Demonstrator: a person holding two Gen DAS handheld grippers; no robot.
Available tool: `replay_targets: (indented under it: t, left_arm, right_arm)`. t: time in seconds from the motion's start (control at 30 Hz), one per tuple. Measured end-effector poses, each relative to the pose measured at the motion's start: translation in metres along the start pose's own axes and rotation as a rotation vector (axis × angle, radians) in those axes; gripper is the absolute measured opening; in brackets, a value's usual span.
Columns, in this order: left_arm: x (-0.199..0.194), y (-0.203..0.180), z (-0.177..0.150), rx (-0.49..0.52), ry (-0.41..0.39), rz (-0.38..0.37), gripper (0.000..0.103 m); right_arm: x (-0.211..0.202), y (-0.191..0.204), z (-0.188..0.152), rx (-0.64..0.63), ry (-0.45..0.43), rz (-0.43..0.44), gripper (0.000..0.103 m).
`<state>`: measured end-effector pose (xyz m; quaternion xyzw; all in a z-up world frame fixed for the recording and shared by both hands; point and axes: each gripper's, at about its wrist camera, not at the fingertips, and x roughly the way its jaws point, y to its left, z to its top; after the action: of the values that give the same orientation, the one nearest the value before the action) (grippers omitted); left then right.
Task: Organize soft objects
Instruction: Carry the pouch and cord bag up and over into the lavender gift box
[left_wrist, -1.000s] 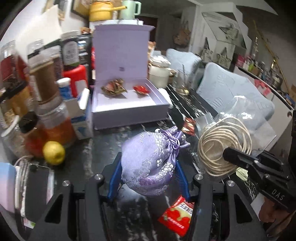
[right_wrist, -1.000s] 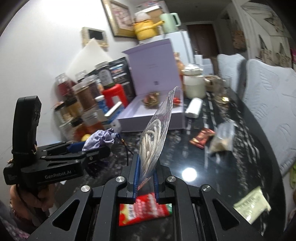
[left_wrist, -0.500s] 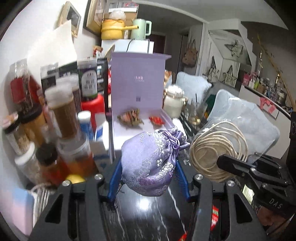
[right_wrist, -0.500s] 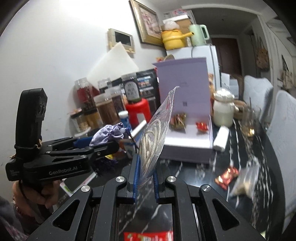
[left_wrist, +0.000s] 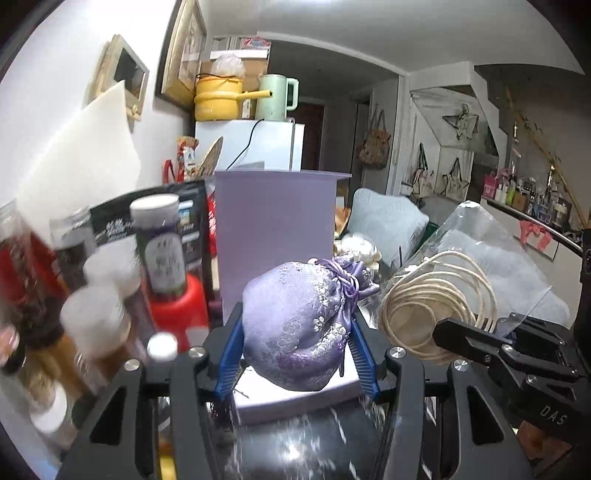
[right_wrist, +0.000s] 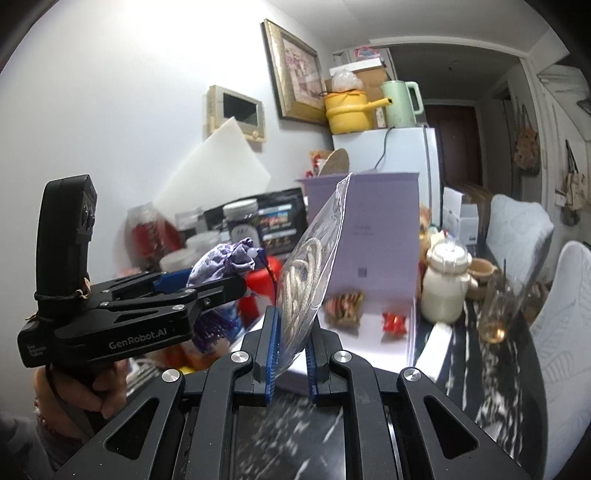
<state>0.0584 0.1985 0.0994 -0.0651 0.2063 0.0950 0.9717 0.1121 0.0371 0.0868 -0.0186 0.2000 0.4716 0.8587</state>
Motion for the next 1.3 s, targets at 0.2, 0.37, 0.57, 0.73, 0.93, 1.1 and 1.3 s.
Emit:
replay_targets:
  t: [0.2, 0.37, 0.57, 0.73, 0.93, 1.1, 1.3]
  left_arm:
    - [0.027, 0.005, 0.023, 0.004, -0.031, 0.002, 0.052]
    - [0.053, 0.012, 0.04, -0.013, -0.053, 0.019, 0.052]
    - [0.089, 0.018, 0.049, -0.016, -0.042, 0.061, 0.052]
    - [0.128, 0.027, 0.042, -0.05, 0.023, 0.094, 0.052]
    - [0.166, 0.029, 0.033, -0.036, 0.098, 0.125, 0.052]
    - [0.193, 0.029, 0.025, -0.028, 0.154, 0.146, 0.052]
    - [0.22, 0.027, 0.008, -0.027, 0.24, 0.131, 0.052]
  right_arm:
    - [0.024, -0.018, 0.021, -0.005, -0.025, -0.028, 0.013]
    - [0.048, -0.041, 0.037, 0.01, -0.038, -0.047, 0.013]
    - [0.076, -0.063, 0.049, 0.019, -0.041, -0.046, 0.013]
    - [0.109, -0.079, 0.053, 0.02, 0.001, -0.052, 0.013]
    - [0.147, -0.099, 0.044, 0.05, 0.083, -0.068, 0.013]
    - [0.167, -0.109, 0.036, 0.045, 0.154, -0.08, 0.013]
    - [0.19, -0.125, 0.019, 0.067, 0.249, -0.086, 0.013]
